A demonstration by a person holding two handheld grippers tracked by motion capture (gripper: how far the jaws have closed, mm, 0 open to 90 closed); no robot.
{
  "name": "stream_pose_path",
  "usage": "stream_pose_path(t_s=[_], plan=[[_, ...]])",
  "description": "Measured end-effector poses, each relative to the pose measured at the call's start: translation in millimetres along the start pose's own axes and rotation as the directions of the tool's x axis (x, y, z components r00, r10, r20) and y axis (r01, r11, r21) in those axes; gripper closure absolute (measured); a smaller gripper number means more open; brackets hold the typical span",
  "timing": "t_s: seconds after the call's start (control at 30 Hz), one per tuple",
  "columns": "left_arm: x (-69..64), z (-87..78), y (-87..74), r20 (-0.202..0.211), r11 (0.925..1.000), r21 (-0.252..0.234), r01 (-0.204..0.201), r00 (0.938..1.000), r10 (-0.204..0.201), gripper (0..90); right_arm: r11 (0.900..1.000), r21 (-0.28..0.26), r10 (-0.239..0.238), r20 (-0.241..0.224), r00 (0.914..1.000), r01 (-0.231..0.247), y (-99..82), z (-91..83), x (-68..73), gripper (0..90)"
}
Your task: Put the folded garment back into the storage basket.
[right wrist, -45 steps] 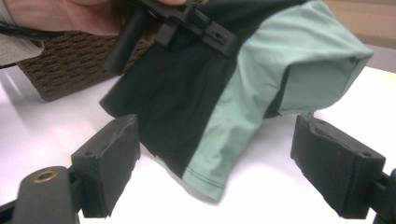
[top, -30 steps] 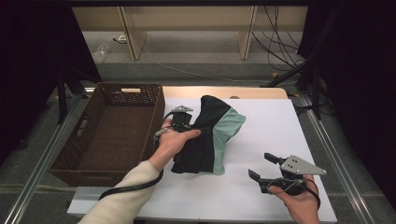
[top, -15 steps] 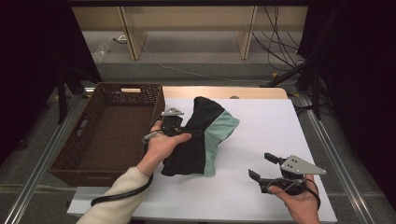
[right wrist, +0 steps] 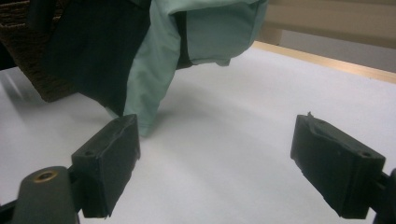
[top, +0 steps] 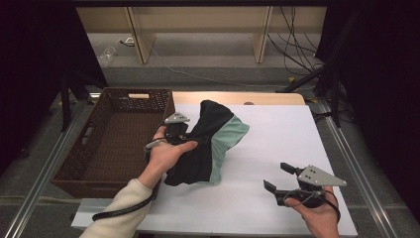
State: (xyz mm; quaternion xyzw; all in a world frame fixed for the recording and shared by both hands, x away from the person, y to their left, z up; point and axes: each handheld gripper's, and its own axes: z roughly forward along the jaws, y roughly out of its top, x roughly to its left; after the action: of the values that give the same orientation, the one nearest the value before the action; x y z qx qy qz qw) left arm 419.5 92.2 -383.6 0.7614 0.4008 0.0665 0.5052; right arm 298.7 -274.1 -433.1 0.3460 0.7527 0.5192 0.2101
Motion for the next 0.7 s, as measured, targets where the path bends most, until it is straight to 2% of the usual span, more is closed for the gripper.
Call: stream_pose_path(t_s=[0.7], plan=[[2.6, -23.3, 10.8, -0.030, 0.9991, -0.043, 0.007, 0.9995, -0.008, 75.7, 1.0000, -0.001, 0.005, 0.005, 1.0000, -0.005, -0.3, -0.2, -0.4, 16.5]])
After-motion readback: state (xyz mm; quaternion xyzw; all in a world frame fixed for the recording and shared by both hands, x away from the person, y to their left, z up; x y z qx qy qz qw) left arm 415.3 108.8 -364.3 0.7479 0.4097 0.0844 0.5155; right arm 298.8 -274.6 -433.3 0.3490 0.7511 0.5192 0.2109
